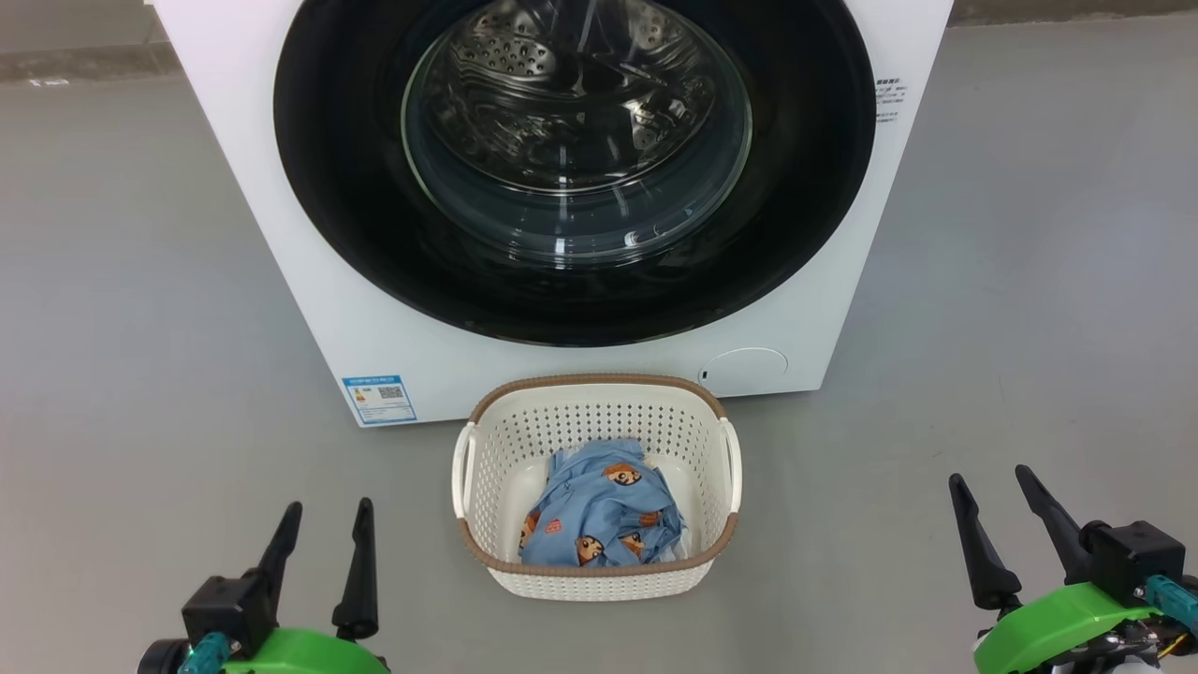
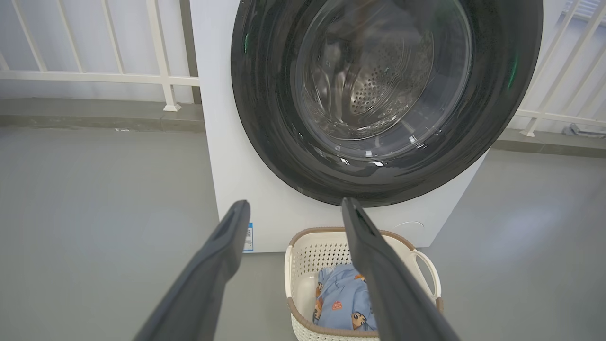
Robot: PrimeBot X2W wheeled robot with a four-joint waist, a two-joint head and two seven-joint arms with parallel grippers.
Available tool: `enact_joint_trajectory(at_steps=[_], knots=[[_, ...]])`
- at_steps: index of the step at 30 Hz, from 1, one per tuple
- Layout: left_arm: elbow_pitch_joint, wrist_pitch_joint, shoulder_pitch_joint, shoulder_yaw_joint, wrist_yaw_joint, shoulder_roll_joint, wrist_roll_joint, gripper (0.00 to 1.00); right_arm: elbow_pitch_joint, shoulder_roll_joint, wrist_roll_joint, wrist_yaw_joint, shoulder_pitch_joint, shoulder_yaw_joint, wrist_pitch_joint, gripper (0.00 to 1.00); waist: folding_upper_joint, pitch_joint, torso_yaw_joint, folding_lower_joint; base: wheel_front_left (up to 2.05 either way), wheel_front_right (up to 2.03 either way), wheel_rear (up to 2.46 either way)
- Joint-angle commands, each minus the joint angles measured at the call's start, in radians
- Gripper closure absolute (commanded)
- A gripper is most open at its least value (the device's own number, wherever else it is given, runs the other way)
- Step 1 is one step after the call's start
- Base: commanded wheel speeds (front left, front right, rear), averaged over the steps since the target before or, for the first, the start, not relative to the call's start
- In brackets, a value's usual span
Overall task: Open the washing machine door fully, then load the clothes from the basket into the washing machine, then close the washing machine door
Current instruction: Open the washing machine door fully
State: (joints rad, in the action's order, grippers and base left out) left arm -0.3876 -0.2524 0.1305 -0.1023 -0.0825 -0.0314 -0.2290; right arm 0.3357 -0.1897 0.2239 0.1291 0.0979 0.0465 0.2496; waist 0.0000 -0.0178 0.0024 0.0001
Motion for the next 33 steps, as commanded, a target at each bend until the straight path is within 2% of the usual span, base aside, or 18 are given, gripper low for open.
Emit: enact_joint_trajectory(at_steps=[1,11,33], knots=[[0.014,-0.009,0.044,0.029,0.012,-0.019,0.013,0.0,-0.025,-0.015,0.007,0.002,0.029,-0.018,0.012,0.0,0.0,0.0,0.0,0.0,0.02,0.02,-0.04],[0.027,-0.009,0.047,0.035,0.011,-0.019,0.028,0.0,-0.028,-0.017,0.013,0.002,0.031,-0.014,0.012,0.0,0.0,-0.006,-0.003,0.0,0.52,0.52,-1.03],[0.082,-0.009,0.054,0.044,0.023,-0.019,0.026,0.0,-0.032,-0.015,0.018,0.002,0.041,-0.006,0.012,0.0,0.0,-0.028,-0.009,0.0,1.12,1.12,-2.24]])
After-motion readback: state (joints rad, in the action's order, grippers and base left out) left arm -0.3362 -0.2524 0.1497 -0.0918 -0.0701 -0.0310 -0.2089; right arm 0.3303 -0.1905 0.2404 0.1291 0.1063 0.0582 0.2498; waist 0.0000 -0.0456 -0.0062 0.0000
